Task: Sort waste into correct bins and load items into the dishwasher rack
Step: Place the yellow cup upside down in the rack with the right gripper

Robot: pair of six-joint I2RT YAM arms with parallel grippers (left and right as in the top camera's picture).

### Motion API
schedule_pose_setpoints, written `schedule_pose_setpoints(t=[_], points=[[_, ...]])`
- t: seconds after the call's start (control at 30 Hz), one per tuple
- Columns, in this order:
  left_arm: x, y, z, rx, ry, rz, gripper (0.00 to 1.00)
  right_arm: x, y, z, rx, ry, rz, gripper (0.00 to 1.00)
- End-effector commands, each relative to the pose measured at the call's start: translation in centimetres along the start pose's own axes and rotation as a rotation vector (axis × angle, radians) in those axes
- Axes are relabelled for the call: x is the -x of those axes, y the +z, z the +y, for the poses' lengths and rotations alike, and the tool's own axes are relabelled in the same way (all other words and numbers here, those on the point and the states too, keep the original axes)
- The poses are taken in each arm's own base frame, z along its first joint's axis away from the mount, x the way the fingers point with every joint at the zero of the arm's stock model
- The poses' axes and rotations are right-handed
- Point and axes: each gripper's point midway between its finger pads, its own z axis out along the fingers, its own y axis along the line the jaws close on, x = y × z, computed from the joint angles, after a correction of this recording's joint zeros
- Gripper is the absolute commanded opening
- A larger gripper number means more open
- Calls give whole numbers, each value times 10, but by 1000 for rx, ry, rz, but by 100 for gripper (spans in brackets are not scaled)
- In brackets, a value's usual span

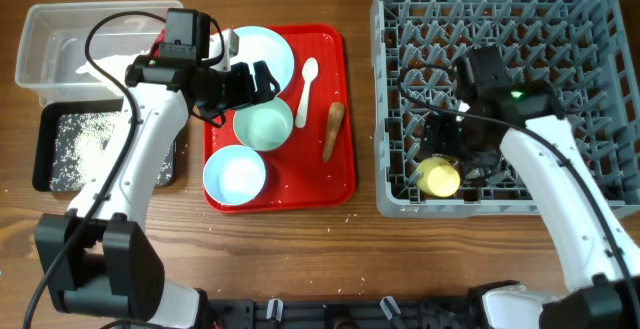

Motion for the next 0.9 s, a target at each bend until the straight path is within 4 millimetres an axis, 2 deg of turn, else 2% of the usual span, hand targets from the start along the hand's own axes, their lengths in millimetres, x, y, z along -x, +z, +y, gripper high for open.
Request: schedule_pose_setpoints(t=[0.0, 0.27, 0.47, 0.63, 0.87], points=[[6, -2, 1, 13, 9, -18, 100, 20, -56, 10, 80, -21, -180, 94], [8, -2, 0, 10, 12, -25, 100, 34, -103, 2, 89, -29, -412, 94], [8, -2, 0, 10, 12, -25, 100, 29, -135, -13, 72, -11, -541, 95], [8, -2, 0, 10, 12, -25, 100, 12, -141, -20, 68, -15, -532, 96], [8, -2, 0, 10, 12, -25, 100, 9, -135, -16, 81, -16, -493, 99]])
